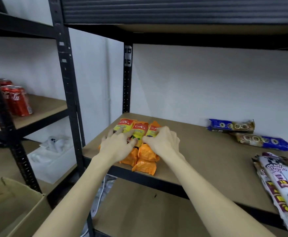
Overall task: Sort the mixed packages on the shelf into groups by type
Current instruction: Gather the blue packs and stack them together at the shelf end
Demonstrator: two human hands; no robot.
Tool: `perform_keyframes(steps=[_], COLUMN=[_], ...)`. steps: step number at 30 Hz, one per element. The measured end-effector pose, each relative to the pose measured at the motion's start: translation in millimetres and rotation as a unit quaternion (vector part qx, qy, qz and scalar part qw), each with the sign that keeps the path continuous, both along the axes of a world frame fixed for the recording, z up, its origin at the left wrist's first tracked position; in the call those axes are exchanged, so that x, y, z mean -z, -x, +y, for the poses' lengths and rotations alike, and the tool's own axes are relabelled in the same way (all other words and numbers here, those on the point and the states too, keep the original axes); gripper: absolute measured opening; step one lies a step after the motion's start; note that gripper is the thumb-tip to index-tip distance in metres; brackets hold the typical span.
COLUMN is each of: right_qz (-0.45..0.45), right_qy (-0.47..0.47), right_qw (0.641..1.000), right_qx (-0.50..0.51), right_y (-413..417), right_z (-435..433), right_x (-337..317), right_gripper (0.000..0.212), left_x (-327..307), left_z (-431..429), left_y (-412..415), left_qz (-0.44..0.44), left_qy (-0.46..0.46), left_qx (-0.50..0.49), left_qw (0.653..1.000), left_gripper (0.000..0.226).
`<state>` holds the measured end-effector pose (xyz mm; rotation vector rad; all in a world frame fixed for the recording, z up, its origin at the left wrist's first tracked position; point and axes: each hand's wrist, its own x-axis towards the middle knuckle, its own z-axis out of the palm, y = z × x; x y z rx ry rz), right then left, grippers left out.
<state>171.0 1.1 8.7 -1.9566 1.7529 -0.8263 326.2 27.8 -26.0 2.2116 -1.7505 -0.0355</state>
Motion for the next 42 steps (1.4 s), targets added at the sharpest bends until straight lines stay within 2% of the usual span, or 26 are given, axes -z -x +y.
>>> perform_keyframes(steps=[8,12,15,17,20,24,27,30,32,34,36,39,41,42], right_qz=[0.023,0.032,0.011,-0.003,0.011,0.103,0.204,0.265,0.27,0.236,0.239,0.349,0.42,0.427], right_qy=[0.006,-0.006,-0.015,0.005,0.014,0.026,0.029,-0.028,-0.075,-0.121,-0.119,-0.082,-0.051,-0.042], right_qw=[1.0,0.999,0.998,0.999,1.0,0.994,0.975,0.96,0.958,0.964,0.963,0.927,0.895,0.892], right_qx=[-0.003,-0.039,-0.062,-0.038,-0.003,0.031,0.083,0.087,0.063,0.02,-0.032,-0.112,-0.141,-0.145], right_y=[-12.1,-10.6,7.3,33.6,90.3,188.4,266.4,337.8,373.4,395.8,407.4,407.2,406.7,408.5], right_z=[-5.4,-4.8,-0.8,-5.8,-23.4,-54.9,-92.2,-127.8,-151.8,-177.6,-205.5,-235.4,-246.4,-248.3], right_x=[19.0,16.4,-3.4,-19.9,-42.9,-61.6,-72.5,-79.1,-73.6,-59.0,-37.8,-8.9,3.1,5.4], right_gripper=[0.055,0.063,0.071,0.065,0.054,0.017,0.029,0.032,0.035,0.05,0.068,0.081,0.082,0.079], left_x=[0.4,-3.8,-25.7,-48.4,-76.5,-88.0,-88.9,-85.4,-73.0,-52.7,-31.1,-3.7,7.6,9.4], left_z=[-0.2,-0.9,2.9,1.7,-11.9,-53.6,-88.2,-129.9,-164.3,-205.0,-243.1,-274.0,-285.4,-289.7], left_y=[-0.5,-5.0,-3.5,6.6,51.7,144.2,207.2,261.5,292.5,315.6,331.7,342.8,345.5,346.7], left_qz=[-0.001,0.012,0.01,0.011,-0.001,-0.04,-0.055,-0.052,-0.058,-0.089,-0.126,-0.183,-0.214,-0.22], left_qy=[0.004,-0.031,0.011,0.077,0.181,0.19,0.2,0.168,0.136,0.106,0.077,0.05,0.076,0.094], left_qx=[0.0,0.005,-0.013,-0.003,0.072,0.129,0.169,0.189,0.207,0.226,0.231,0.236,0.229,0.221], left_qw=[1.0,0.999,1.0,0.997,0.981,0.972,0.963,0.966,0.967,0.964,0.962,0.953,0.947,0.946], left_gripper=[0.054,0.056,0.057,0.054,0.051,0.055,0.047,0.03,0.023,0.022,0.029,0.057,0.055,0.05])
